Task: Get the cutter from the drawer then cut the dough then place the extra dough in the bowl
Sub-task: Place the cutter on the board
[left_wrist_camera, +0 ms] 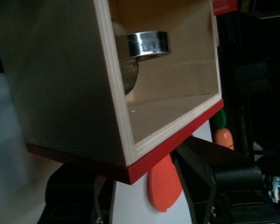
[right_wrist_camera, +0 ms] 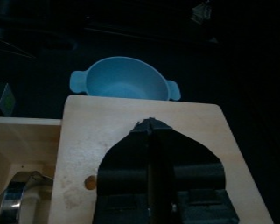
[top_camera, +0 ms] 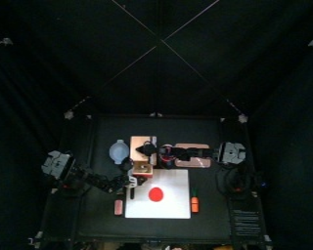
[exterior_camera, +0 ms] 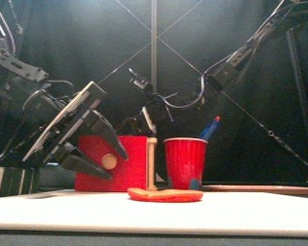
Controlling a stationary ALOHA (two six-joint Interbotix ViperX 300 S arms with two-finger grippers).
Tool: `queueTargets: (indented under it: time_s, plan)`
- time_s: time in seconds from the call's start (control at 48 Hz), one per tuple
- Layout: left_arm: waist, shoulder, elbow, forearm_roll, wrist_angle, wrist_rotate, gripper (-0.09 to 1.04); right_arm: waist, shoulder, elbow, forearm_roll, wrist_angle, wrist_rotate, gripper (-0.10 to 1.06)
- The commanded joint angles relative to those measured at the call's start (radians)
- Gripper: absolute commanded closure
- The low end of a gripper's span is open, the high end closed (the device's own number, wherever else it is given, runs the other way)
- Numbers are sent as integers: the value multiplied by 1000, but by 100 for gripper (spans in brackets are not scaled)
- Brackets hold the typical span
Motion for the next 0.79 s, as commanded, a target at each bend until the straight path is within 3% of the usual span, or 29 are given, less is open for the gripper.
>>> queueTargets:
  time_s: [0.021, 0.458, 0.792]
  plan:
    - [2, -28, -8, 3, -8, -2, 13, -11, -5, 0, -2, 17, -3, 100]
    - [-94, -156, 92, -6, 21, 3, 13, 2, -15, -32, 0, 57, 0, 100]
    - [-107, -382, 189, 232, 127, 3, 14, 84, -112, -49, 5, 158, 11, 100]
